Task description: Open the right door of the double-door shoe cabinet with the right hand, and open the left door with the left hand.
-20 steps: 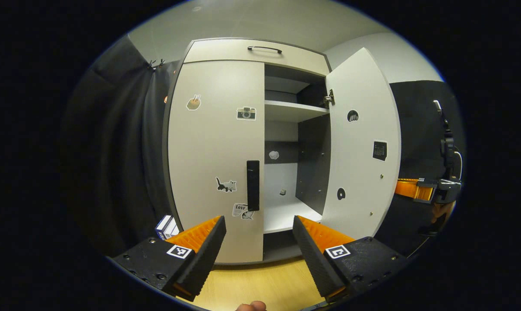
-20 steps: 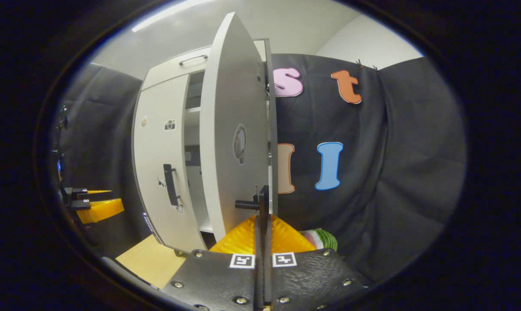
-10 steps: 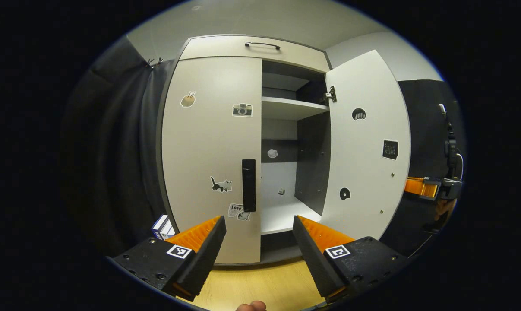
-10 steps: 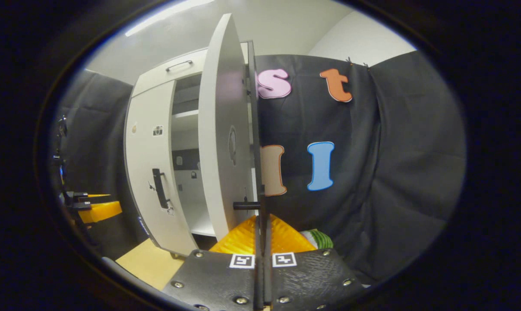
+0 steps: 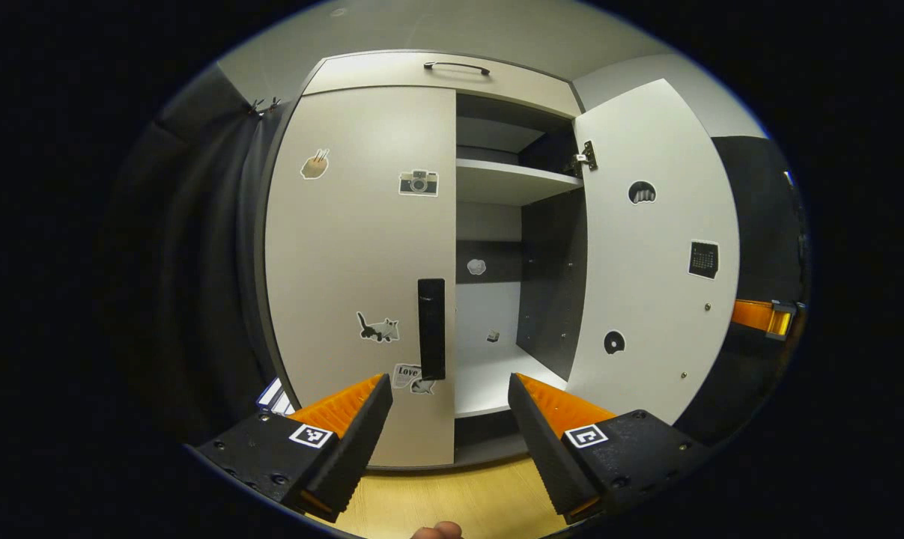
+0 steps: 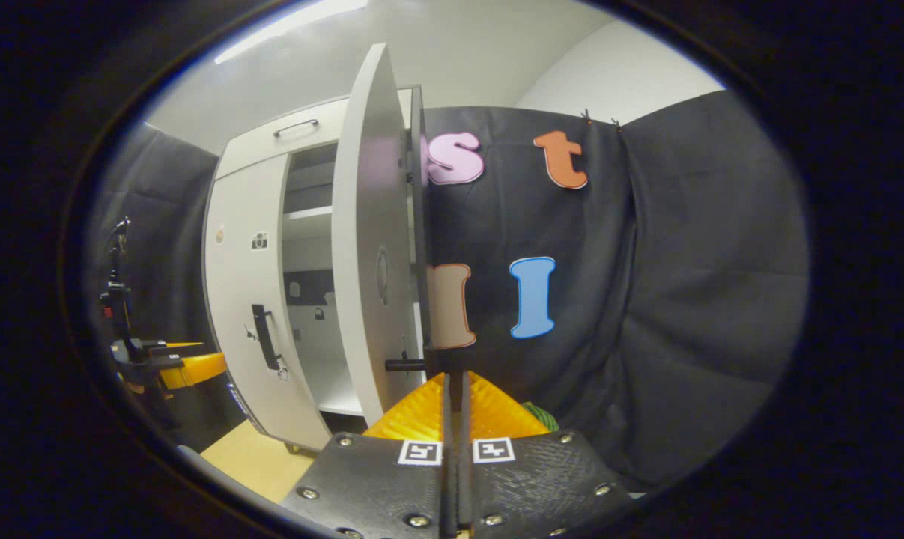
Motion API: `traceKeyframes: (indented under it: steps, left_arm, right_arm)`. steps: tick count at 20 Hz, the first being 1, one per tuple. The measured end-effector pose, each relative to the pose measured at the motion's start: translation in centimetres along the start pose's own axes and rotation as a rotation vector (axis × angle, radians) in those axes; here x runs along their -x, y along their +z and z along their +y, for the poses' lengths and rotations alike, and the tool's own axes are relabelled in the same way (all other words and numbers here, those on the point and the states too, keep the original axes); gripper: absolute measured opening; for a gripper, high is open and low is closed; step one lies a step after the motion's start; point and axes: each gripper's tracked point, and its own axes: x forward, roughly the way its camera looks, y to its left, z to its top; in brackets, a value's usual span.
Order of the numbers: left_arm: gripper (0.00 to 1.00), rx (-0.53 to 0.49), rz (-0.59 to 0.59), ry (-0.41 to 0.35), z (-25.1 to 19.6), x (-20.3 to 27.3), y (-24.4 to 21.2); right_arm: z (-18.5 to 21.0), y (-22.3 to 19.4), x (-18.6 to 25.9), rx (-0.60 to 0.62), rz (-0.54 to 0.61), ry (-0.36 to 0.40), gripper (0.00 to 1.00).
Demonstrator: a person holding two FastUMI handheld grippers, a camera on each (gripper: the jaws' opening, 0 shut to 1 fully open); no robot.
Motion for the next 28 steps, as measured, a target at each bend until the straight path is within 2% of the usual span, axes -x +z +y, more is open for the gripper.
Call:
traceKeyframes:
  steps: [3, 4, 5, 7, 10, 11, 12, 14, 15, 24, 28]
  left_arm:
    - [0.97, -0.010, -0.005, 0.000, 0.2, -1.7, 0.2]
    - [0.97, -0.016, -0.005, 0.001, 0.2, -2.2, 0.3]
    - [0.97, -0.022, -0.005, 0.000, 0.3, -2.9, 0.4]
    - [0.97, -0.033, -0.006, -0.005, 0.2, -4.2, 0.5]
    - [0.97, -0.049, -0.008, -0.004, 0.2, -6.2, 0.5]
    - [0.96, -0.053, -0.007, 0.002, 0.4, -7.0, 0.6]
    - [0.96, -0.058, -0.006, 0.012, 0.6, -7.7, 0.4]
    - [0.96, -0.064, 0.001, 0.030, 1.2, -9.2, 0.2]
    - [0.96, -0.067, 0.008, 0.035, 1.4, -9.8, 0.0]
    - [0.96, -0.069, 0.021, 0.161, 4.1, -14.0, -1.3]
    - [0.83, -0.096, -0.005, 0.220, 4.8, -14.1, -1.1]
  right_arm:
    - [-1.3, -0.5, 0.6, 0.012, 0.017, -0.045, 0.04]
    - [-1.7, -0.8, 0.8, 0.018, 0.023, -0.058, 0.11]
    - [-1.7, -0.8, 0.9, 0.018, 0.021, -0.060, 0.09]
    - [-2.0, -0.8, 1.4, 0.019, 0.029, -0.077, 0.27]
    - [-2.3, -1.4, 1.7, 0.024, 0.040, -0.096, 0.72]
    - [-2.5, -1.6, 1.9, 0.030, 0.043, -0.110, 0.79]
    - [-2.8, -1.8, 2.0, 0.035, 0.047, -0.123, 0.96]
    - [-3.3, -2.1, 2.6, 0.035, 0.051, -0.150, 1.00]
    - [-3.3, -2.2, 2.5, 0.030, 0.055, -0.161, 0.97]
    - [-6.1, -4.2, 4.0, -0.032, 0.098, -0.262, 0.98]
    - [-6.6, -4.8, 4.4, -0.047, 0.112, -0.279, 0.98]
